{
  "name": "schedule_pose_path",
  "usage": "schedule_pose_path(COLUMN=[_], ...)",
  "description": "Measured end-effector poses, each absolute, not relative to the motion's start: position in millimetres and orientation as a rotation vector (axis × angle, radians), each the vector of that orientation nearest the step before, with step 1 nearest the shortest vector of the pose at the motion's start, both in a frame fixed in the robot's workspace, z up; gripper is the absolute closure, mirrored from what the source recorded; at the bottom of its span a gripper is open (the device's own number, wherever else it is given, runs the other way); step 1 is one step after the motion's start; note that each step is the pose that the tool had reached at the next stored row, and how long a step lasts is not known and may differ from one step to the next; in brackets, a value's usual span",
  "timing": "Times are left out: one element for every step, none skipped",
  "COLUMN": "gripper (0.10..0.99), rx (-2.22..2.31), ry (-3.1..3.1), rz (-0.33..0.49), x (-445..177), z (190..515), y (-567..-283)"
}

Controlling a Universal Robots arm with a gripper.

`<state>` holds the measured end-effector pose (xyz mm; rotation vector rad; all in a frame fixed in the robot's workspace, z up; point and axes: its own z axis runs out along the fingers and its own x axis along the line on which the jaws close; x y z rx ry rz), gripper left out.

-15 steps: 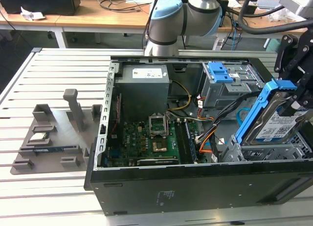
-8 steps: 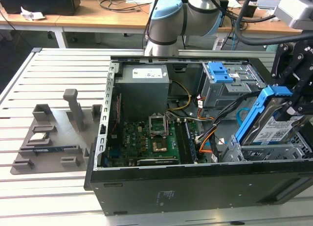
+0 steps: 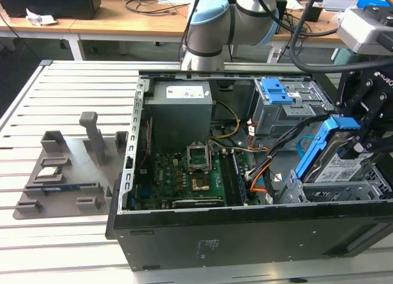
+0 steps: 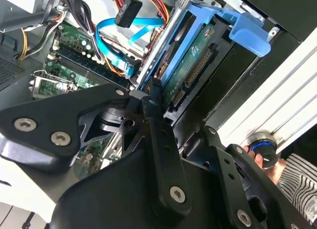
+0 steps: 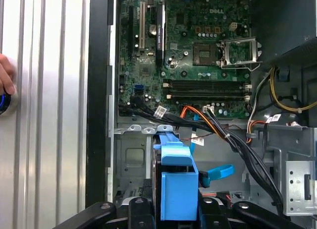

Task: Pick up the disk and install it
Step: 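Insert the disk into the insertion slot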

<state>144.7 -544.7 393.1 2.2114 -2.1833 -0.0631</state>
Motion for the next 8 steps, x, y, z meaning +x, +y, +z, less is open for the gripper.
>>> schedule_pose_path(gripper=[0.722, 0.722, 0.722, 0.722, 0.722, 0.71, 0.647, 0.725], rx=[2.211, 2.211, 2.211, 2.211, 2.211, 2.212, 2.211, 2.211], ry=[-2.183, -2.183, -2.183, -2.183, -2.183, -2.183, -2.183, -2.183], rz=[-0.063, -0.063, -0.063, -0.063, -0.063, -0.063, -0.063, -0.063], x=[144.7, 144.7, 144.7, 144.6, 144.7, 144.7, 144.7, 144.7], z=[391.1, 390.4, 389.7, 388.9, 386.8, 385.2, 385.3, 385.2], y=[-544.7, -544.7, -544.7, -544.7, -544.7, -544.7, -544.7, -544.7])
